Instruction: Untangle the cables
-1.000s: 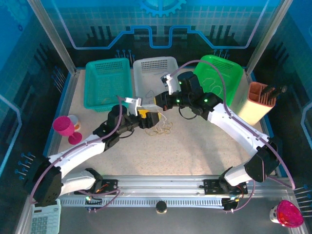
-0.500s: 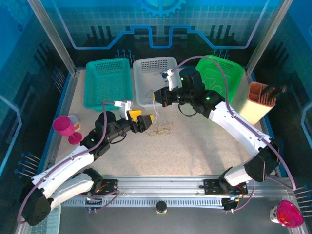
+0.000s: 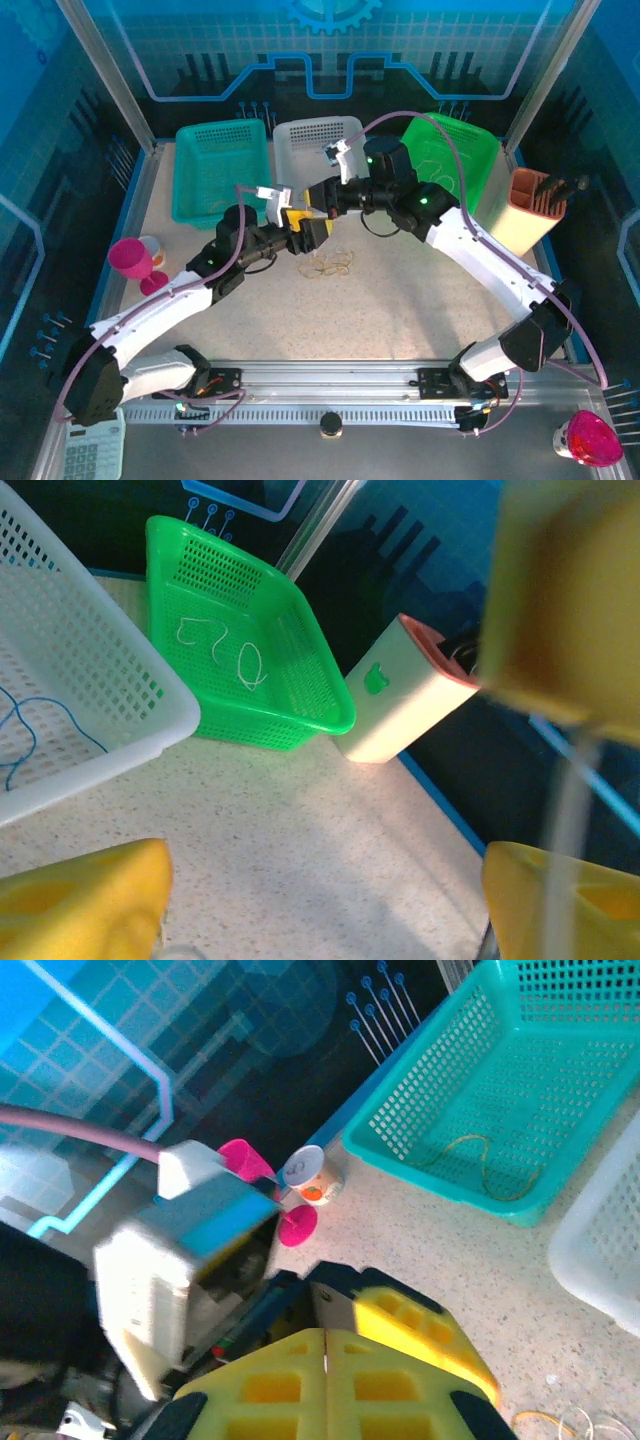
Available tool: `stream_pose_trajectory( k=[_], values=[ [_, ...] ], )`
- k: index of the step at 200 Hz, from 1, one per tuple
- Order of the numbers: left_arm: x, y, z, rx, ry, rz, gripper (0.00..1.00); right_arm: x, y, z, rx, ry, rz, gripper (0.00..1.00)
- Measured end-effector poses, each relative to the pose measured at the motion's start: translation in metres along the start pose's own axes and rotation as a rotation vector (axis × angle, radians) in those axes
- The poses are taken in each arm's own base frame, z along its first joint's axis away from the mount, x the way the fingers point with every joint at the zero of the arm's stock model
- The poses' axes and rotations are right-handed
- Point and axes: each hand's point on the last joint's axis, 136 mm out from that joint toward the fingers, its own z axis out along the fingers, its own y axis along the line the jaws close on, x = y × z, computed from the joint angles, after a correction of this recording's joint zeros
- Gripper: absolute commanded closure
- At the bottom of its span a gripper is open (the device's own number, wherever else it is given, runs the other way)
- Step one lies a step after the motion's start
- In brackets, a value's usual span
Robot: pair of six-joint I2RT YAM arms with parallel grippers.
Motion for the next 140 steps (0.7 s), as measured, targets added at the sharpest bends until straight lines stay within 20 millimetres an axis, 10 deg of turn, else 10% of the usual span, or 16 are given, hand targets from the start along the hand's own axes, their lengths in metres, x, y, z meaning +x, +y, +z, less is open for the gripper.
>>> stream_pose_trajectory(
  k=[45,140],
  values=[
    [0.006,0.006,0.009,0.021,-0.013,-0.031,0.71,-0.038,0.031,-0.016,-0.082,-0.093,-0.011,1.00],
    [0.033,0.024,0.016,0.025,0.002,-0.086,0.76,-0.128,0.044,-0.073,-0.172,-0.348,0.034,1.00]
  ],
)
